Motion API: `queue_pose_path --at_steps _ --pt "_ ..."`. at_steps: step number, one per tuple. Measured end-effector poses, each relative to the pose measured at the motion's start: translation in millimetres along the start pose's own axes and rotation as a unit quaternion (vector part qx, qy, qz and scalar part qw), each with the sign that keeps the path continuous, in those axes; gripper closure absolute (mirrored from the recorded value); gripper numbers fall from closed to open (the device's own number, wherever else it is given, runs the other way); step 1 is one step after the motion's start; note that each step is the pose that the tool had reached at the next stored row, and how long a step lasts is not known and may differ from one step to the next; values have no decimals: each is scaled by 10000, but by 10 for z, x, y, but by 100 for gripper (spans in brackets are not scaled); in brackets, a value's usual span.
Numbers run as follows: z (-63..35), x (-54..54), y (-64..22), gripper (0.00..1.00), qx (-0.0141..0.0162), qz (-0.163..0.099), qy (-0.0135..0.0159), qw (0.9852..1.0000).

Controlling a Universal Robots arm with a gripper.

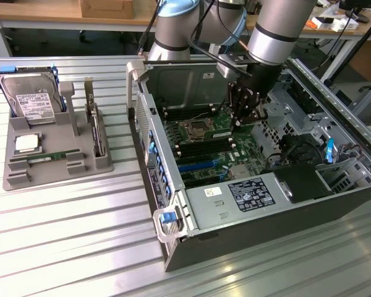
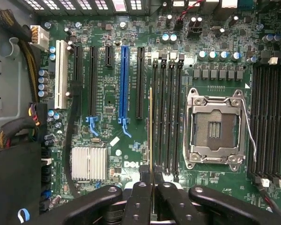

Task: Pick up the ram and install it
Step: 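Insert the ram into the slot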

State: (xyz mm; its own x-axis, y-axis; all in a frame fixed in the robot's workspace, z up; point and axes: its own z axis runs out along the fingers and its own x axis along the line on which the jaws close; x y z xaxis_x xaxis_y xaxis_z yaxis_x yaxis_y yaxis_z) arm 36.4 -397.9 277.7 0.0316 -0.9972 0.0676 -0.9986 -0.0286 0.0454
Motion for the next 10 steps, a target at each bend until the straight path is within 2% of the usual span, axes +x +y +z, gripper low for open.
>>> queue_pose_path --at_steps 6,10 --pt "33 -4 75 88 0 0 0 10000" --pt "93 -10 131 88 0 0 0 10000"
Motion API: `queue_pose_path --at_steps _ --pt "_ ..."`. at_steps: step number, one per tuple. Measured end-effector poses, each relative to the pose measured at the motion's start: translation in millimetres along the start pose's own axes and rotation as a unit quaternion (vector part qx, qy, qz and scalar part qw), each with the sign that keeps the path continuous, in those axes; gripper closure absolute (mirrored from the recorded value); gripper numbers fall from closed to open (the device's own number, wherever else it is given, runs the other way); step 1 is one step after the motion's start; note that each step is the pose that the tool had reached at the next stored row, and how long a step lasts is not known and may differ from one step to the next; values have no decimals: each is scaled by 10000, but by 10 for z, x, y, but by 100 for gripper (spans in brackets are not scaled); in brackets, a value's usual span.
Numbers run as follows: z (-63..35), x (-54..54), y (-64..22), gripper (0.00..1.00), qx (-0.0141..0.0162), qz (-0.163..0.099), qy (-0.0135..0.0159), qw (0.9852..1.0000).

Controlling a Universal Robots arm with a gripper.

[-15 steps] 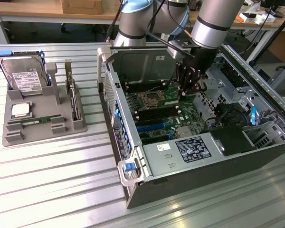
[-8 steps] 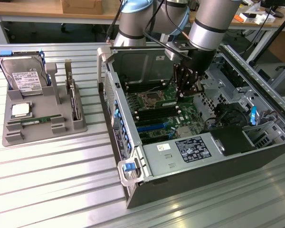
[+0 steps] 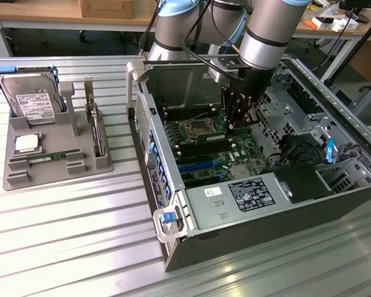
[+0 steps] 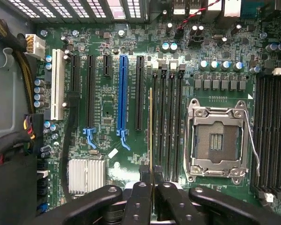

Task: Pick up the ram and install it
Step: 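Insert the ram into the slot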

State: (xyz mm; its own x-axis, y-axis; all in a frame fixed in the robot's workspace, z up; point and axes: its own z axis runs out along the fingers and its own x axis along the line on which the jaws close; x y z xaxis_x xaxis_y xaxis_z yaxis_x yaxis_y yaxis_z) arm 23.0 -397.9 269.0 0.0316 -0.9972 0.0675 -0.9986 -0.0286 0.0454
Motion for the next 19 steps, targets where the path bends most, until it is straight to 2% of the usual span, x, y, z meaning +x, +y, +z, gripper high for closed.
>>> queue_pose_path --at_steps 10,15,19 --pt "133 -11 68 88 0 0 0 10000" --pt "197 -18 175 88 0 0 0 10000" --pt "233 -21 190 88 -9 129 -5 9999"
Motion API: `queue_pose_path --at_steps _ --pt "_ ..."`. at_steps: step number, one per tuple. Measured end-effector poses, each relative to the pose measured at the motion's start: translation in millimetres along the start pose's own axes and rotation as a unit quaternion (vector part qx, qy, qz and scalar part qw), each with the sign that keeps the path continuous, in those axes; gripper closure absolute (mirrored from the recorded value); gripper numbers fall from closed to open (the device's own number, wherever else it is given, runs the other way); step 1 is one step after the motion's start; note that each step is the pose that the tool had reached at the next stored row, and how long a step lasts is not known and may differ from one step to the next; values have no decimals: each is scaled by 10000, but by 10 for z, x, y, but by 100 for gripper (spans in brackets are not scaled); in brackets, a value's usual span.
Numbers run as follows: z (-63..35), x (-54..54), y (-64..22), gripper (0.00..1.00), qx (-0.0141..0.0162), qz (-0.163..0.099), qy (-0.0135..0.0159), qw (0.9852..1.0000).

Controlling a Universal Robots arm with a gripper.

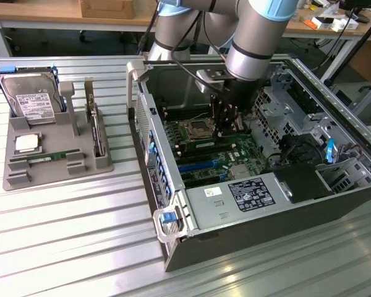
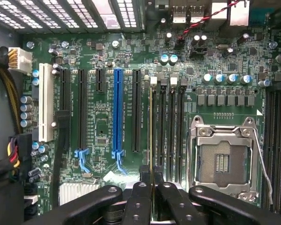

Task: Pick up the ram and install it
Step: 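Insert the ram into the slot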

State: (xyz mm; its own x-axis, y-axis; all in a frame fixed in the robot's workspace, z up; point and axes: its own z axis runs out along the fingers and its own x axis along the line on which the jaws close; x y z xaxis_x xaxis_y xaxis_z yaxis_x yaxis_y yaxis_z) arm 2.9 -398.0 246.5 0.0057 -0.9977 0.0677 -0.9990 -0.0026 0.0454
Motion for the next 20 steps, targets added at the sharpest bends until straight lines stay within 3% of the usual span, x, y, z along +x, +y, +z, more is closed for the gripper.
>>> queue_pose_path --at_steps 10,11,12,13,16,20 --pt "47 -21 14 88 -3 35 -3 10000" --pt "48 -20 15 88 -2 34 -25 10000" --pt "49 -10 18 88 -2 30 -107 9999" --pt "49 -8 19 88 -2 30 -129 9999" --pt "50 4 19 88 -2 28 -168 9999" --pt "53 22 18 88 -2 27 -168 9999"
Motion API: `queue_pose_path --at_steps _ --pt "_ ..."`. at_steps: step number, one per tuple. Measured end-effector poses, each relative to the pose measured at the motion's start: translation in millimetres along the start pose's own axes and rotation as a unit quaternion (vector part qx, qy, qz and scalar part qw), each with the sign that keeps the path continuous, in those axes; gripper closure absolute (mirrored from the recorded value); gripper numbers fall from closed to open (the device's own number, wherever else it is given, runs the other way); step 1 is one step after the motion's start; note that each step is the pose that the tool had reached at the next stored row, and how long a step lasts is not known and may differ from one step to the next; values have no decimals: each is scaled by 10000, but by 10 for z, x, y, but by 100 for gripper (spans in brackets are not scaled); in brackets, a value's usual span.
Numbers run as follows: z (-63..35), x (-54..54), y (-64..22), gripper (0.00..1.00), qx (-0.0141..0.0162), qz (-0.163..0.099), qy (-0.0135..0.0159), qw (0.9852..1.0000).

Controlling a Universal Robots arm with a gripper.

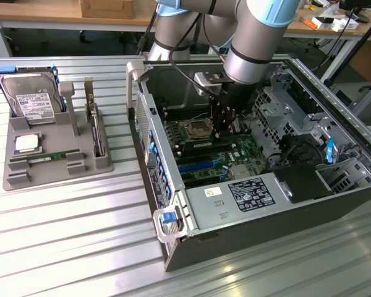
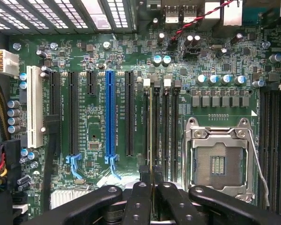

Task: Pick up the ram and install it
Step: 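Insert the ram into the slot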

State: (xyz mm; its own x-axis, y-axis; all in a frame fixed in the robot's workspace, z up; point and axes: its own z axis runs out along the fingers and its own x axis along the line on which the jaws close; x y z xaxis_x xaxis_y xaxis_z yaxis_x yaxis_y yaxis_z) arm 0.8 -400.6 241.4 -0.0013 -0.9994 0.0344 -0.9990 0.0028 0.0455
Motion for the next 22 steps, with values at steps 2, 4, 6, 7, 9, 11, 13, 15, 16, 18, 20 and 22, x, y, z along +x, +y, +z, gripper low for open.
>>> queue_pose_path --at_steps 2,4,6,7,9,11,13,15,16,18,20,22 --pt "3 23 0 88 0 1 0 10000" --pt "7 26 0 88 0 0 1 10000" --pt "13 26 0 88 0 0 0 10000" --pt "18 26 -1 88 0 0 0 10000" --pt "24 25 -1 88 0 0 0 10000" --pt "36 25 3 88 0 0 0 10000" --pt "52 24 3 88 0 0 -1 10000" --pt "62 24 3 88 0 0 1 10000" --pt "62 24 3 88 0 0 1 10000" --pt "64 24 6 88 1 0 -1 10000" --pt "65 25 7 88 3 -1 -34 10000" --pt "68 26 6 88 3 -2 -51 10000"
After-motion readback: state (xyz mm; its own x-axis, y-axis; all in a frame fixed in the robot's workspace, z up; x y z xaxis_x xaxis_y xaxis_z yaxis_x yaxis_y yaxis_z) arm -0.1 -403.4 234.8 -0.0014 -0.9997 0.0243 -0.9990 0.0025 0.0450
